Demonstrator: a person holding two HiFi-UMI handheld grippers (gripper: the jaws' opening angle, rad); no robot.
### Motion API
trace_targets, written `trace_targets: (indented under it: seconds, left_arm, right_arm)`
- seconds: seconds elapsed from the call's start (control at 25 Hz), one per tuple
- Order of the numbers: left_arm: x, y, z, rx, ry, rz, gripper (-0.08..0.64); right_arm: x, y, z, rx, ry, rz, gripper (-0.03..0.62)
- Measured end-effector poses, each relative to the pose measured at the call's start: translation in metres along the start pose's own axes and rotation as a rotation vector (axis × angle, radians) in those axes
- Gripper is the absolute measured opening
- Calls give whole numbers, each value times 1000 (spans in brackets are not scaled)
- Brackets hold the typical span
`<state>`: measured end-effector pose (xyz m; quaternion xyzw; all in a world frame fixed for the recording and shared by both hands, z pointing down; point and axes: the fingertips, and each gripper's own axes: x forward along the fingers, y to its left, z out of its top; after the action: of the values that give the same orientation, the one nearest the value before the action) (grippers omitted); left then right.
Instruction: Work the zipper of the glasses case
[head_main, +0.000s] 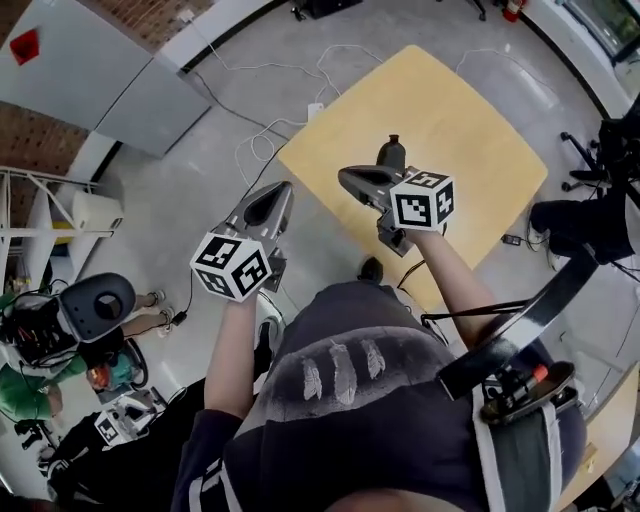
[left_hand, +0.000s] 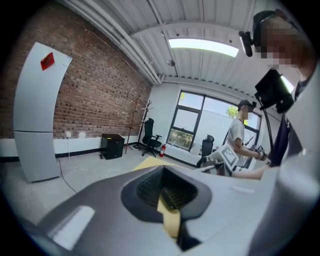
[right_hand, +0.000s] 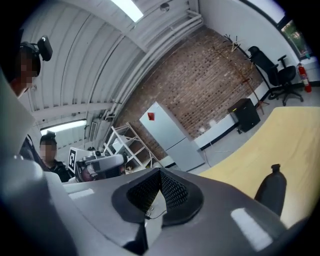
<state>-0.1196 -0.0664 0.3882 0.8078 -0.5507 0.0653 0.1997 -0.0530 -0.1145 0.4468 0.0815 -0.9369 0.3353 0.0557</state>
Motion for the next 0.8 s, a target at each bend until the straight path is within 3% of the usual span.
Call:
trace_targets:
  seconds: [0.28, 0.56, 0.8]
  left_arm:
    - [-60, 1, -4, 108, -41, 121, -1]
    - [-106, 13, -18, 81, -94, 133, -2]
    - [-137, 12, -34, 37, -127, 113, -2]
  right_arm:
    - [17, 53, -26, -31, 65, 69, 3]
    - [16, 112, -21, -56, -7, 89, 3]
    - [27, 162, -33, -115, 1, 104, 3]
